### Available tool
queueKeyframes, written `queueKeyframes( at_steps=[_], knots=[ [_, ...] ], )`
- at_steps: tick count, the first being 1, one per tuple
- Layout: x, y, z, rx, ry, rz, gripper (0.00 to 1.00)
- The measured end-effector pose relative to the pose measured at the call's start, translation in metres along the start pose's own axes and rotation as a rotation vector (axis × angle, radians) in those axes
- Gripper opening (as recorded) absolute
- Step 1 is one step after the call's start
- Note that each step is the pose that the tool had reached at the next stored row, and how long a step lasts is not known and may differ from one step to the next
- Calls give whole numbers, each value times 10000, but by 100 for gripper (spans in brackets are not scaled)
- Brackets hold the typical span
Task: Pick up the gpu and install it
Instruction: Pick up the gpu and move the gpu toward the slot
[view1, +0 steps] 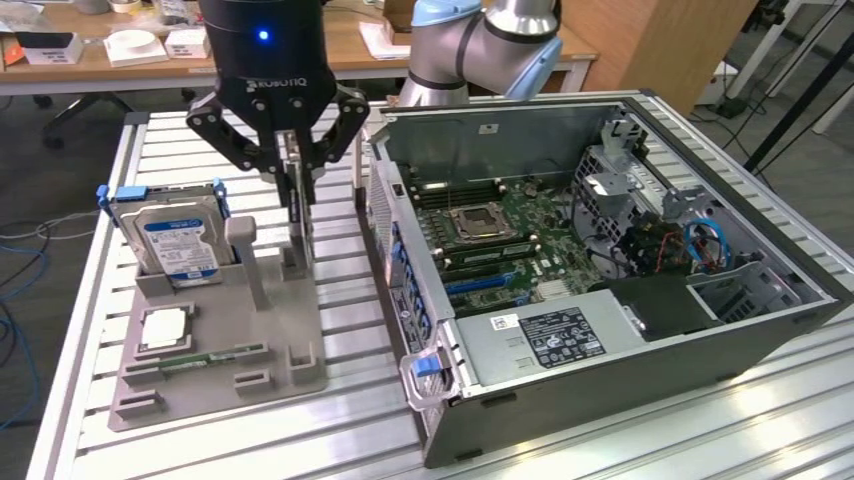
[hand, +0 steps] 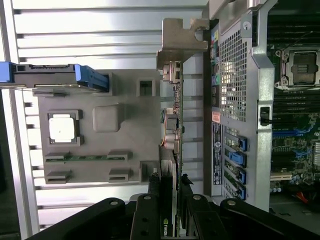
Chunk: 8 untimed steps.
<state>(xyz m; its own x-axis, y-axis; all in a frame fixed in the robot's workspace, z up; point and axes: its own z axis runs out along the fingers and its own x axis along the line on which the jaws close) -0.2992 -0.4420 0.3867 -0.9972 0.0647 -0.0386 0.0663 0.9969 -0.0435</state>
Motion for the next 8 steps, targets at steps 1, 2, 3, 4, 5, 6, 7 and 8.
queueKeyframes(
  at_steps=[1, 2, 3, 4, 5, 6, 7, 8],
  knots=[
    [-11, 1, 0, 0, 0, 0, 26],
    [-23, 2, 1, 0, 0, 0, 26],
    [-34, 3, 1, 1, 1, 0, 26],
    [-44, 4, 2, 0, 0, 1, 26],
    [-54, 4, 2, 0, 0, 1, 26],
    [-62, 5, 2, 0, 1, 0, 26],
    [-71, 5, 2, 0, 1, 0, 26],
    [-79, 6, 2, 1, 1, 0, 26]
  ],
)
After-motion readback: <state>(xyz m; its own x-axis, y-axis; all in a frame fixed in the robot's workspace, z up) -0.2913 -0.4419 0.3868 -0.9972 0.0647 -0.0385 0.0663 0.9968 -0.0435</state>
